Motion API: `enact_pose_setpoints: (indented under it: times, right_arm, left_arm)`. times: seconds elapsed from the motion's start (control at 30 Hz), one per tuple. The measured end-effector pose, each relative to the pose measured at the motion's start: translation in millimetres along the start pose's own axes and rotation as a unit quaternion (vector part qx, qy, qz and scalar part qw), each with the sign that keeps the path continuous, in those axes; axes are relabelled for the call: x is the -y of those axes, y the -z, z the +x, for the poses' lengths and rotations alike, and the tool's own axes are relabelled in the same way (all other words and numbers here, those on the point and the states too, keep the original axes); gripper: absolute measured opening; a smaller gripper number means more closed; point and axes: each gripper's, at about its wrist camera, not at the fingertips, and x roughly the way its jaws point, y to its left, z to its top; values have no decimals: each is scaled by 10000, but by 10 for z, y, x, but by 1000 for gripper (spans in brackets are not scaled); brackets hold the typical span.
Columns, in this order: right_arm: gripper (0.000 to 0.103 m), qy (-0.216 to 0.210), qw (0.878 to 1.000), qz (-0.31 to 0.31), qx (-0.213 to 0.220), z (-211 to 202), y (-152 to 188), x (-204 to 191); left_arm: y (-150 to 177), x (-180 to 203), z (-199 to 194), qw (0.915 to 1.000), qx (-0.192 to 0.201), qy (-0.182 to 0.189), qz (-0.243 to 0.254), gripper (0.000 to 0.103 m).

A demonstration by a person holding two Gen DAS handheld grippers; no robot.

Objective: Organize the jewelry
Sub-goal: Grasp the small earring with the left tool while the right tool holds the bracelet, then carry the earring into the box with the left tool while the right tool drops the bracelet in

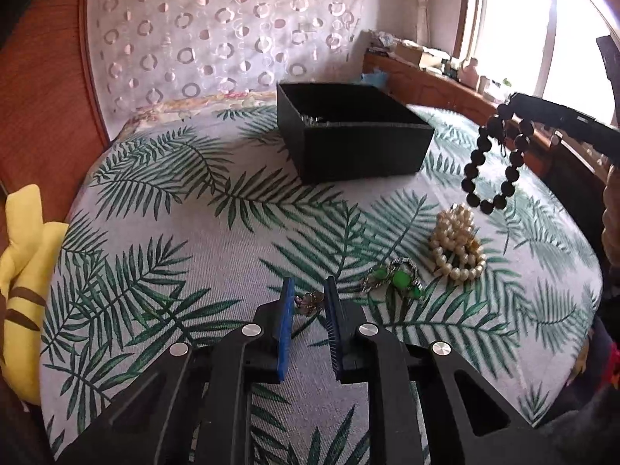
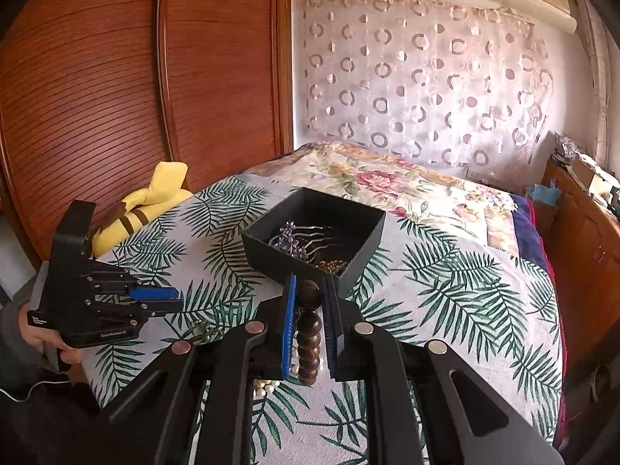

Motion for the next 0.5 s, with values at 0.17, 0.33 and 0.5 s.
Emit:
enact_pose_setpoints:
  times: [0.17, 0.33, 0.5]
  right_arm:
    - [15, 25, 9999, -60, 137, -41, -141, 15]
    - [15, 35, 9996, -117, 244, -25, -314, 17]
    - [15, 18, 9996, -109, 272, 60, -458, 40]
  left_arm:
    - [-112, -16, -102, 9997, 227, 71, -53, 15]
    - [-273, 21, -157, 9992, 388, 60, 15, 15]
    - [-445, 61, -194, 9985, 534, 119, 95, 15]
